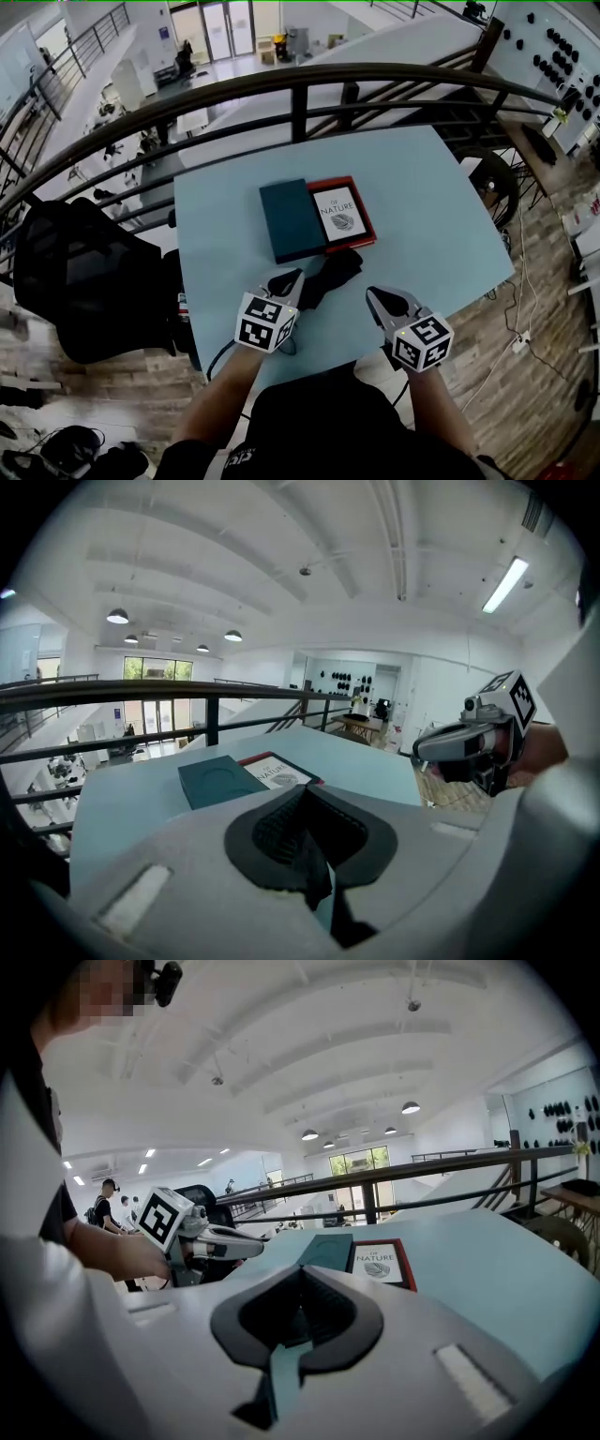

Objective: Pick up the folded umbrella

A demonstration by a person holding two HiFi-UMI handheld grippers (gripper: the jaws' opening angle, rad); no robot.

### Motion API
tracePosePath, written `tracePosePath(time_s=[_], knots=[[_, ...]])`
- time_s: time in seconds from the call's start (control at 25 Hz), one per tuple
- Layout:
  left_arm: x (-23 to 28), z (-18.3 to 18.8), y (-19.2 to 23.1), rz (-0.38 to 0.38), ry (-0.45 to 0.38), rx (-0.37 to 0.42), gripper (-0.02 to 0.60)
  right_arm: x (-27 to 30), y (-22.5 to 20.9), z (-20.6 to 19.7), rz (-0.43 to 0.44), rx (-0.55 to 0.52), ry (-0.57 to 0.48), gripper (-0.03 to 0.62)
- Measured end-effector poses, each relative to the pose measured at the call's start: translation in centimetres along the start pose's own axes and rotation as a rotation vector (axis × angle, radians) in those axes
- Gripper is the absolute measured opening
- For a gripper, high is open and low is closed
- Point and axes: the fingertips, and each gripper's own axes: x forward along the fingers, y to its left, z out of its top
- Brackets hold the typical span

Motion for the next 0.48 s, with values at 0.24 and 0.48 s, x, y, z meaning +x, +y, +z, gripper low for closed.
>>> tracePosePath(time_s=[0.24,0.48], knots=[[5.3,-2.8,-1.5,-0.069,0.157,0.041,0.087,0.2,-3.6,-2.0,0.007,0.069,0.026,0.002],[9.7,-8.1,-2.2,-0.116,0.38,0.132,0.216,0.4,-5.6,-3.2,0.025,0.109,0.044,0.002]])
